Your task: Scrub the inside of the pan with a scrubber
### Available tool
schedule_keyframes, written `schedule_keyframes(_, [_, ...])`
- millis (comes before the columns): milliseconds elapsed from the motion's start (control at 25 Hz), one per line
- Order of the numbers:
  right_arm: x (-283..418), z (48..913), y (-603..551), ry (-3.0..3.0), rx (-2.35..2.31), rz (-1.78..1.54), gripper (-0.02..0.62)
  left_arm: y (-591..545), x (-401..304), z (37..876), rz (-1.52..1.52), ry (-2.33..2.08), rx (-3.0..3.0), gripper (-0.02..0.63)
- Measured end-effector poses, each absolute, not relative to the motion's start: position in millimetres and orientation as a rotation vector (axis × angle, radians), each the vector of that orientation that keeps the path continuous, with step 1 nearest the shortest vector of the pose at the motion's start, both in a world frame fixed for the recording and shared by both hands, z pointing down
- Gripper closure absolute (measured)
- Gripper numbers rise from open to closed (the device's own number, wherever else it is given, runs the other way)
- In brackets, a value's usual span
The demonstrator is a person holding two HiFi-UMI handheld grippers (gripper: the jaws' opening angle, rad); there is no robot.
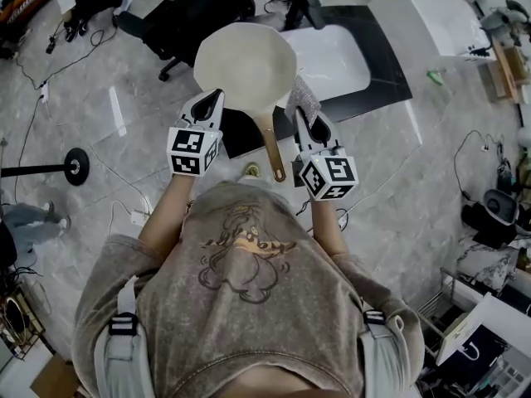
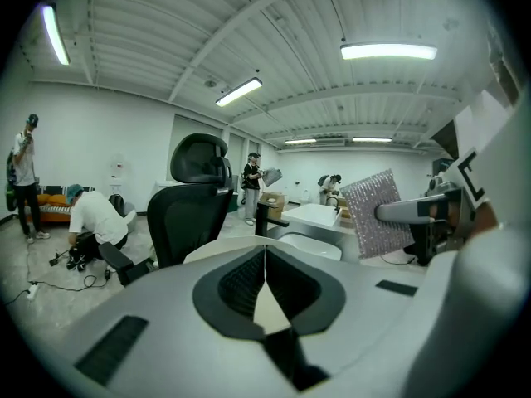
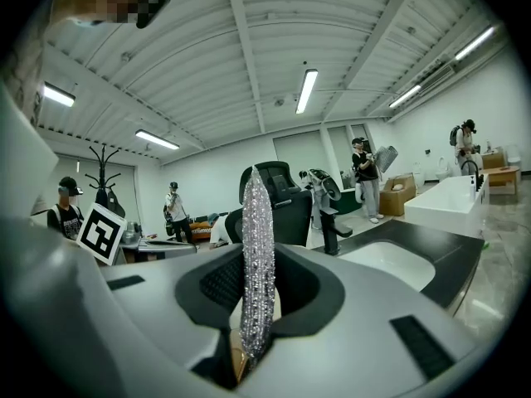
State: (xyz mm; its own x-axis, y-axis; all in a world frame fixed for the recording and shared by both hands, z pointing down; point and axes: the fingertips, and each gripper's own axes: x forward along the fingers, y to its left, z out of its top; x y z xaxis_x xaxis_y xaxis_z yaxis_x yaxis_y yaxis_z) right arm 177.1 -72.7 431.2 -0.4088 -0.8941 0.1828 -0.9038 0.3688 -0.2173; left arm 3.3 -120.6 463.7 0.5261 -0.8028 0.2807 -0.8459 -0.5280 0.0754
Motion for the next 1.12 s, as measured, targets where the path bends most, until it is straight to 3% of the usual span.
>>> schedule_keyframes(880, [158, 440, -132, -2.557, 1.702, 0.477, 0.517, -188, -39, 500, 0.509, -1.394, 2.451, 0.583])
schedule_keyframes(960, [155, 441, -137, -2.554, 1.700, 0.474, 0.517, -197, -43, 505, 0.500, -1.390, 2.433, 0.532])
schedule_keyframes(1040, [152, 442, -142, -2.553, 1.696, 0.468, 0.517, -206, -47, 512, 0.491, -1.399, 2.408, 0.387])
schedule_keyframes(1120, [148, 443, -148, -2.554, 1.693, 0.465, 0.517, -215, -53, 521, 0.498, -1.408, 2.380, 0.330])
